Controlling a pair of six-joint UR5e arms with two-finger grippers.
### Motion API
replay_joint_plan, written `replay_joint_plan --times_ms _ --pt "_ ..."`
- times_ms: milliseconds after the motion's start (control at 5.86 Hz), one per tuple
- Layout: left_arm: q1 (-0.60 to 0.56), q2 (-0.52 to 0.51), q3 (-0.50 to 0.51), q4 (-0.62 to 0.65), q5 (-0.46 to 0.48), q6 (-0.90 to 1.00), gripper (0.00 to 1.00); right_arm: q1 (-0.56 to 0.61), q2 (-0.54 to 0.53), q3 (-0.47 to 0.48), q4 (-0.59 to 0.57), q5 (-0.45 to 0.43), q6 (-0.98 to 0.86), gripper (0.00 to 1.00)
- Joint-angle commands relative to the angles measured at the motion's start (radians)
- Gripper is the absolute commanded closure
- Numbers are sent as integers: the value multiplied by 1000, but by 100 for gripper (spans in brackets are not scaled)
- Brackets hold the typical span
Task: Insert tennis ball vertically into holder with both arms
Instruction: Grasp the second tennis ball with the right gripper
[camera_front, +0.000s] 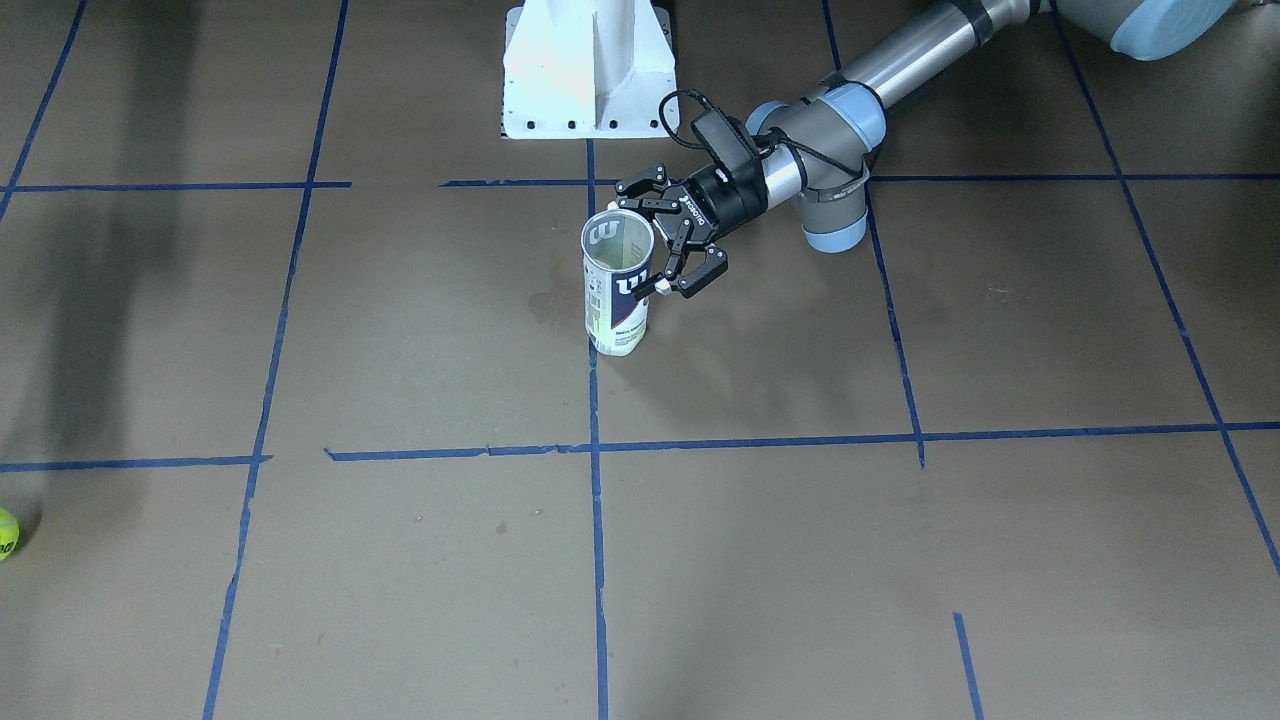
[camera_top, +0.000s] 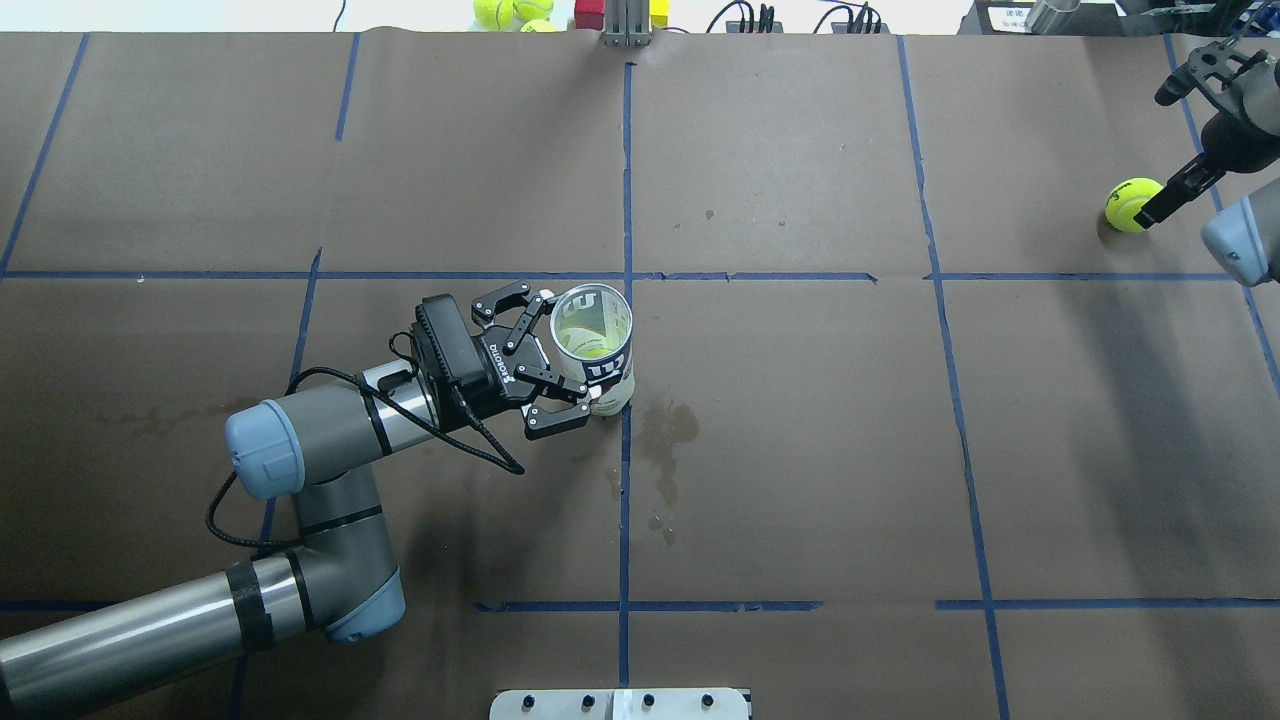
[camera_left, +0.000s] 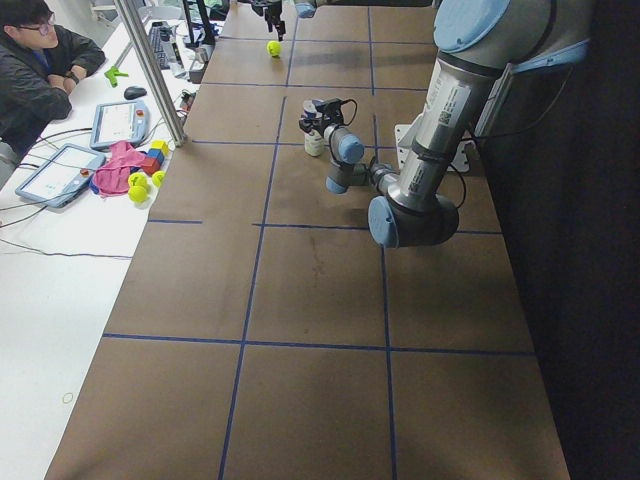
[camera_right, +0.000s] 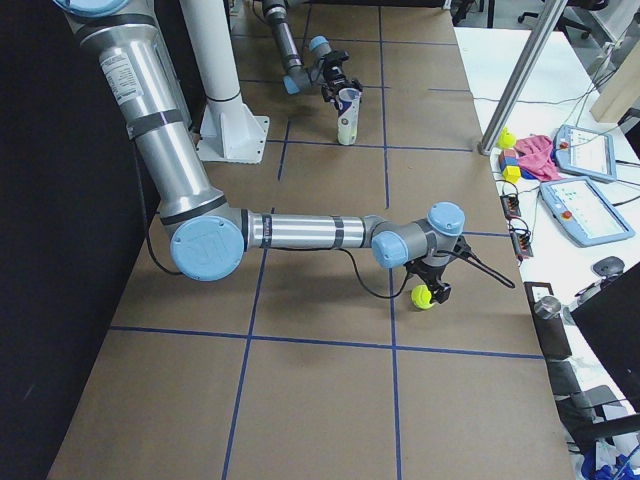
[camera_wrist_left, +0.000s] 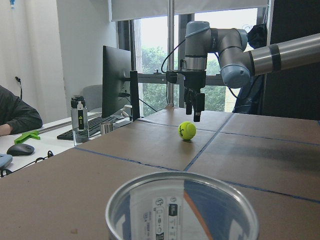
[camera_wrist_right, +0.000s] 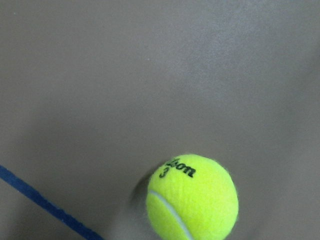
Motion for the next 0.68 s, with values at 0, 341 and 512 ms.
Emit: replay_joint_plan --times_ms 0,341,512 --pt "0 0 0 0 0 2 0 -32 10 -28 0 -15 2 1" --pt "0 2 0 0 0 2 0 -32 13 -54 -1 -32 -1 1" --pt "0 2 0 0 0 2 0 -34 13 -56 -1 -63 -1 1"
